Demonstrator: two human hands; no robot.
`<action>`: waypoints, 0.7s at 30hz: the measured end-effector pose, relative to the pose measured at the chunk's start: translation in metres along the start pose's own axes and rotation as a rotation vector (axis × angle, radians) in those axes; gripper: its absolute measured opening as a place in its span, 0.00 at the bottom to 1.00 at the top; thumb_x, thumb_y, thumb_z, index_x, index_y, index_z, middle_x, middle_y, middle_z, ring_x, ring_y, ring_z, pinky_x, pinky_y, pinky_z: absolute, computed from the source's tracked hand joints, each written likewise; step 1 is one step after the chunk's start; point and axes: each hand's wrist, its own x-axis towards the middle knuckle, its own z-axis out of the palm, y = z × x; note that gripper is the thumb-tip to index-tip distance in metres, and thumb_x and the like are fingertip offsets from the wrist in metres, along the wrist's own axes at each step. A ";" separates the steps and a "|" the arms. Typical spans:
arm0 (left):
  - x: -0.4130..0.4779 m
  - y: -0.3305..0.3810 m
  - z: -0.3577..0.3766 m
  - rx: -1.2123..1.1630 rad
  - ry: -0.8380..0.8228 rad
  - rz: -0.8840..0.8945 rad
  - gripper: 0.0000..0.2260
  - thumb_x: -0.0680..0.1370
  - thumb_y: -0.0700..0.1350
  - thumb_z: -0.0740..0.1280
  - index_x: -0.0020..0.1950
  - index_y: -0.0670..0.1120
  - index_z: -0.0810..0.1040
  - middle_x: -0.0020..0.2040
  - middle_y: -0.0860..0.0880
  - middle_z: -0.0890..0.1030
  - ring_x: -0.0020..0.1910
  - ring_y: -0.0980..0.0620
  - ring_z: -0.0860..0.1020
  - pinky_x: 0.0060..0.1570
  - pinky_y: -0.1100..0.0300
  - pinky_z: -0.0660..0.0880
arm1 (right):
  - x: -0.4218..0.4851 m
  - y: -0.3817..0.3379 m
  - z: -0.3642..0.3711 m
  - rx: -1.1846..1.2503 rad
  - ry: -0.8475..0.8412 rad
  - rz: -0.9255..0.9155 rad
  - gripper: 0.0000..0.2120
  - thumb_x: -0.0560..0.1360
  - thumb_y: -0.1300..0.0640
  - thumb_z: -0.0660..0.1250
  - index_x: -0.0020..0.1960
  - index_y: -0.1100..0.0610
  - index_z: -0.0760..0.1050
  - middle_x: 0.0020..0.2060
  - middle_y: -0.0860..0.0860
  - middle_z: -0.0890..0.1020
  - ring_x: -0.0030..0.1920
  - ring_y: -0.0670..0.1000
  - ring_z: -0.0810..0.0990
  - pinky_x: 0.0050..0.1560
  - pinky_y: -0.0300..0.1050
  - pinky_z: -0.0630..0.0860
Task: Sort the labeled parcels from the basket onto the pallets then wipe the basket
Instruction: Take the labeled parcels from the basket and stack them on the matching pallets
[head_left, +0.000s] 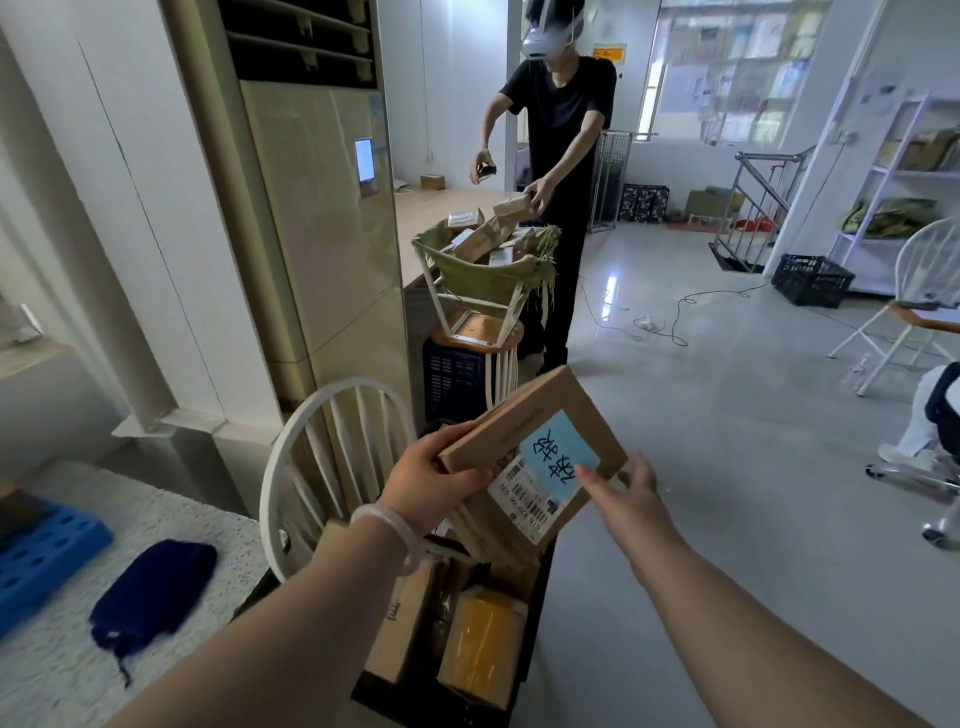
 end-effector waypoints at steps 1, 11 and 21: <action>0.001 0.000 -0.004 0.051 -0.036 0.004 0.22 0.72 0.41 0.75 0.54 0.68 0.75 0.55 0.55 0.81 0.54 0.55 0.80 0.50 0.60 0.78 | 0.001 -0.001 -0.004 -0.109 0.019 -0.056 0.47 0.72 0.43 0.73 0.79 0.44 0.46 0.77 0.54 0.60 0.74 0.60 0.63 0.70 0.63 0.67; 0.008 0.005 -0.003 0.638 -0.348 0.197 0.26 0.69 0.48 0.76 0.66 0.57 0.76 0.59 0.57 0.74 0.59 0.55 0.73 0.65 0.50 0.71 | -0.003 -0.026 0.006 -1.008 -0.329 -0.574 0.40 0.72 0.39 0.70 0.77 0.36 0.53 0.76 0.44 0.61 0.77 0.53 0.56 0.76 0.59 0.52; 0.000 -0.009 -0.008 0.472 -0.074 0.126 0.42 0.71 0.54 0.75 0.75 0.71 0.51 0.78 0.58 0.51 0.76 0.46 0.59 0.67 0.43 0.70 | 0.002 -0.017 0.011 -0.590 -0.217 -0.346 0.14 0.74 0.40 0.70 0.58 0.39 0.75 0.42 0.44 0.82 0.42 0.47 0.82 0.47 0.49 0.80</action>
